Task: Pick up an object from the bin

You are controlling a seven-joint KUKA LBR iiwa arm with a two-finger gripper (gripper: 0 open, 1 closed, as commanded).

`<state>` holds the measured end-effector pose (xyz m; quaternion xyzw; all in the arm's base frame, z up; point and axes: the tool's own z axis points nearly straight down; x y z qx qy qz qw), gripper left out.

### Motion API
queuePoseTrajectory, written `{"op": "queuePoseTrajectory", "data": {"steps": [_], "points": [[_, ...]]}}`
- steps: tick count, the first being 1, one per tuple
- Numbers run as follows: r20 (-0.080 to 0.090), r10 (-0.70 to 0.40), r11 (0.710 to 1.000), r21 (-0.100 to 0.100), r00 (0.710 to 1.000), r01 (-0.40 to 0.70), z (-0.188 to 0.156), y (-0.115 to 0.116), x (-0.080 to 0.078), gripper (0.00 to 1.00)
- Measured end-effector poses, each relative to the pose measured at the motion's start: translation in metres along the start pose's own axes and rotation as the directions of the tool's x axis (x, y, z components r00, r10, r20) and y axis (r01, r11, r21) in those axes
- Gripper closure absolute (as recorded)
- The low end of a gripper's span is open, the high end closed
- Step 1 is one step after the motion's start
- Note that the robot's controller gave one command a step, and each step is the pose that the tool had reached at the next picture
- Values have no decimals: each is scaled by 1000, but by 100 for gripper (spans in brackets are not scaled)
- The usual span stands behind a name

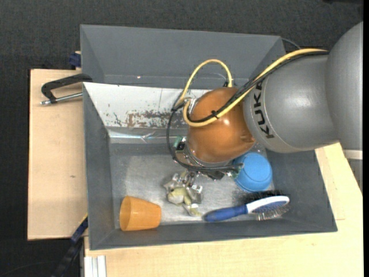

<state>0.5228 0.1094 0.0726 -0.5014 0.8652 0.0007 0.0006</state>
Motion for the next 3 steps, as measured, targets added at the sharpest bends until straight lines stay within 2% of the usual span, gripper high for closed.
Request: {"op": "queuePoseTrajectory", "data": {"steps": [1,3], "points": [[5,2,1000,5,1000,-2,-18,-1,-2,100],[8,6,1000,8,1000,-7,-123,-3,-8,100]]}}
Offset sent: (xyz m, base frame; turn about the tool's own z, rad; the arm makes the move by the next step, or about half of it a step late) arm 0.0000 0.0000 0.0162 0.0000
